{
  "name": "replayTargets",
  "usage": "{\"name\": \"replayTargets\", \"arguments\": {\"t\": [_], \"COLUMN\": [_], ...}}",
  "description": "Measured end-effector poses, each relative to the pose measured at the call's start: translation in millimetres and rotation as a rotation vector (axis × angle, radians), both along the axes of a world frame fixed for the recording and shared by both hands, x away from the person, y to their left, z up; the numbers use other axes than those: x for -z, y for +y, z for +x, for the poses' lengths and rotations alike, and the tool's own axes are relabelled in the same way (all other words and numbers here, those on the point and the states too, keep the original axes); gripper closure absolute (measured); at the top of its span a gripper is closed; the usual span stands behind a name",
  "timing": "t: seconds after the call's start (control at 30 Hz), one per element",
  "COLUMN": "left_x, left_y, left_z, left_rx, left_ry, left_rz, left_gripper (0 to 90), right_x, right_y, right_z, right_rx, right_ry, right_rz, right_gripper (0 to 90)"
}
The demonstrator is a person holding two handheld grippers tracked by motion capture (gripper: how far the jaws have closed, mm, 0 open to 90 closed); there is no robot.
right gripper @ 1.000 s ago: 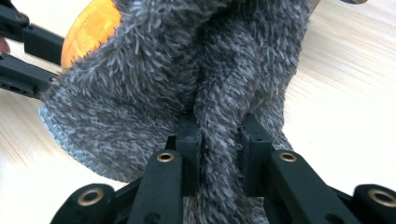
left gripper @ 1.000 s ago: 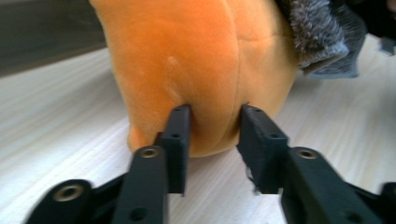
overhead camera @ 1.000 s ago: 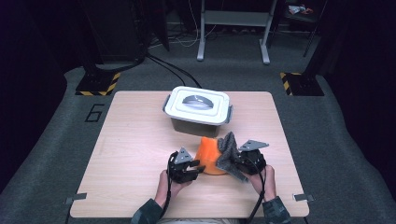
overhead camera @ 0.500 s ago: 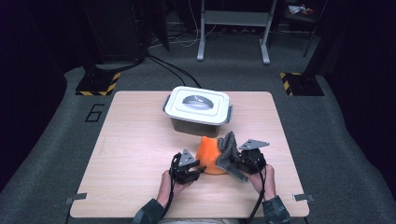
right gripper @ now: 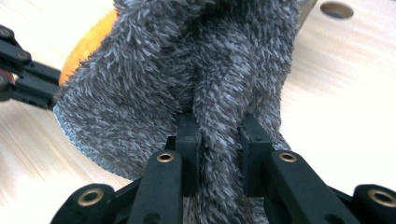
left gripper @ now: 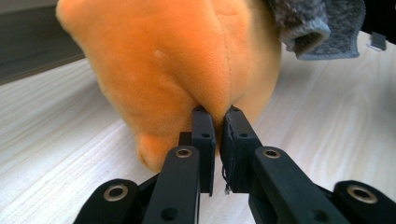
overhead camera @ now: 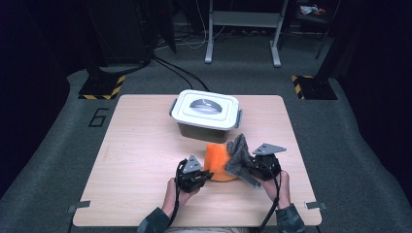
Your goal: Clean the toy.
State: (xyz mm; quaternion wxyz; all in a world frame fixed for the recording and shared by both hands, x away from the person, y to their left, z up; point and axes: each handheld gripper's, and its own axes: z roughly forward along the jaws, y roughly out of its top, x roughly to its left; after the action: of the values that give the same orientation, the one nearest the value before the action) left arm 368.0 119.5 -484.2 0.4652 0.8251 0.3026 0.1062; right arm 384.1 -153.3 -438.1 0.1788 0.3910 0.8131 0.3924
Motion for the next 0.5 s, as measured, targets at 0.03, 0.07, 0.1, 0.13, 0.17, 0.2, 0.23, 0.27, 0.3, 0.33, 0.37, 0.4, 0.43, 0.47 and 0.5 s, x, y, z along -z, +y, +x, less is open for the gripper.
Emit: {"name": "replayTargets", "arguments": {"t": [0.03, 0.07, 0.1, 0.13, 0.17, 0.2, 0.23, 0.27, 0.3, 0.33, 0.37, 0.4, 0.43, 0.47, 0.5], "left_x": [-1.3, -2.4, -4.1, -4.8, -5.4, -5.7, -6.0, -5.2, -4.6, -4.0, -3.1, -2.2, -1.3, 0.0, 0.9], "left_y": [-0.6, -0.6, -0.3, -0.6, -1.0, -1.4, -2.1, -2.9, -2.8, -2.9, -3.0, -2.5, -1.9, -1.3, -0.8], "left_z": [-1.1, -1.6, -2.4, -2.7, -3.2, -3.7, -3.9, -4.1, -3.7, -3.5, -3.4, -2.6, -1.6, -0.7, 0.7], "left_rx": [0.005, 0.014, 0.028, 0.028, 0.033, 0.038, 0.046, 0.044, 0.046, 0.045, 0.041, 0.038, 0.037, 0.033, 0.032], "left_ry": [-0.001, 0.005, 0.005, 0.004, 0.003, 0.008, 0.008, 0.009, 0.014, 0.010, 0.011, 0.013, 0.017, 0.020, 0.021], "left_rz": [-0.003, -0.005, -0.003, -0.005, -0.012, -0.018, -0.012, -0.015, -0.017, -0.010, -0.008, -0.011, -0.010, -0.014, -0.010], "left_gripper": [84.5, 84.4, 84.5, 84.5, 84.4, 84.5, 84.4, 84.5, 84.4, 84.4, 84.4, 84.4, 84.4, 84.3, 84.3], "right_x": [-2.0, -5.3, -7.3, -10.5, -12.2, -14.4, -16.1, -17.7, -17.9, -17.6, -16.2, -14.4, -12.7, -11.1, -9.4], "right_y": [0.9, 3.3, 5.6, 9.5, 12.1, 16.0, 20.7, 26.8, 30.2, 34.5, 37.4, 39.5, 40.7, 41.9, 42.9], "right_z": [-0.4, -0.6, -1.5, -2.4, -2.6, -3.1, -3.6, -3.1, -2.0, -0.3, 2.5, 5.0, 6.4, 7.2, 8.1], "right_rx": [-0.007, -0.024, -0.024, -0.035, -0.047, -0.058, -0.067, -0.083, -0.094, -0.101, -0.106, -0.102, -0.100, -0.094, -0.091], "right_ry": [-0.006, -0.011, -0.016, -0.023, -0.026, -0.031, -0.038, -0.036, -0.038, -0.036, -0.033, -0.027, -0.020, -0.018, -0.021], "right_rz": [0.002, 0.001, 0.003, 0.004, 0.006, 0.005, -0.001, -0.012, -0.017, -0.026, -0.041, -0.049, -0.053, -0.063, -0.076], "right_gripper": [73.7, 73.7, 73.6, 73.6, 73.6, 73.5, 73.3, 72.9, 72.7, 72.7, 72.8, 72.9, 73.1, 73.3, 73.4]}}
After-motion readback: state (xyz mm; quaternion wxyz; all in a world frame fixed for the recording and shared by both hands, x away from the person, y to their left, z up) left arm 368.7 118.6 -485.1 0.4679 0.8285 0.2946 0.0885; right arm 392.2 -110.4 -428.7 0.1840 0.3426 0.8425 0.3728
